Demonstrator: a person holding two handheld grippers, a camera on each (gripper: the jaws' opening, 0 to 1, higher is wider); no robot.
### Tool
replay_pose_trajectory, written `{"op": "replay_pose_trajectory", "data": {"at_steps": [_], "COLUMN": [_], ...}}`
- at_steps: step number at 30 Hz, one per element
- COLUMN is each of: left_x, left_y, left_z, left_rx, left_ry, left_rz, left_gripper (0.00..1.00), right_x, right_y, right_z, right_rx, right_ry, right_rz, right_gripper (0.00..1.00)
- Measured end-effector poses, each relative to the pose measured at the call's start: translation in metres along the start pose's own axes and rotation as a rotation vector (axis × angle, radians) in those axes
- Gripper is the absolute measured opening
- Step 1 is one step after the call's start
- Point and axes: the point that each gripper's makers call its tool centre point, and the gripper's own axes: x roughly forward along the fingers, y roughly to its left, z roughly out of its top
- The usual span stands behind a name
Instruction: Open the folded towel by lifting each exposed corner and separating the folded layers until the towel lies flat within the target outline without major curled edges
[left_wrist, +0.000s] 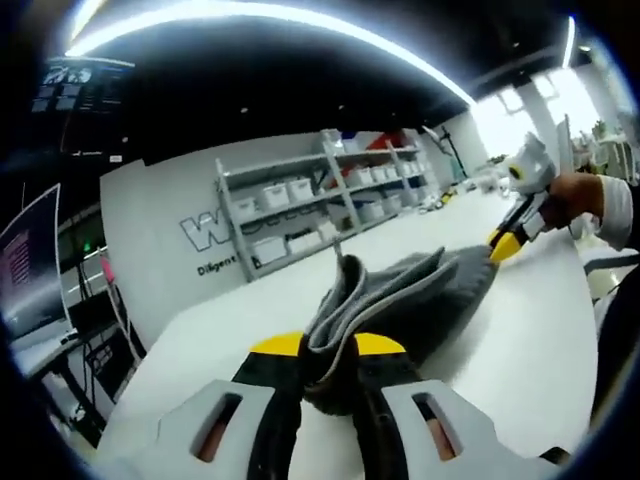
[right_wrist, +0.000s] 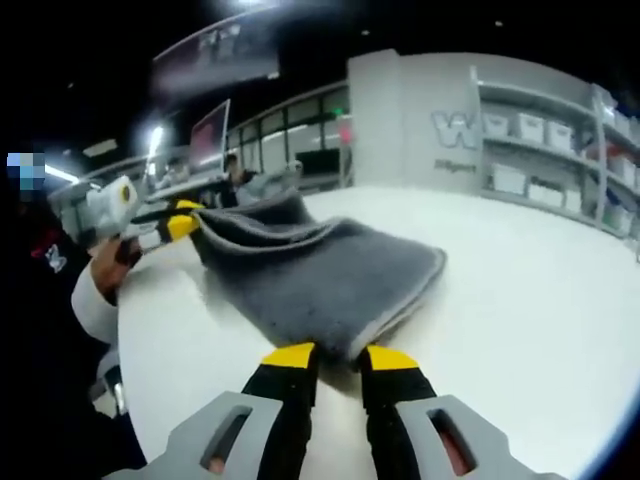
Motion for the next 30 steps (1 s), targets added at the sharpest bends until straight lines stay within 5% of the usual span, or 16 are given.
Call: {"op": "replay_pose_trajectory", "data": {"at_steps": [18, 30], "left_x": [-0.013, -0.017], "left_y": [0.009, 0.002], "left_z": [-0.026, -0.034], "left_rx": [-0.075, -0.135], "left_ry": [0.098, 0.151], "left_rz": [0.023, -0.019], "left_gripper": [0.12, 0.11], "right_x": [-0.005, -0.008], "right_y": [-0.002, -0.002], "right_z": [0.003, 0.006], "right_rx": [0.038, 0.015], "right_ry": [-0.018, -0.016], "right_rz": [0.008, 0.014], "right_gripper": [0.06, 0.05]}}
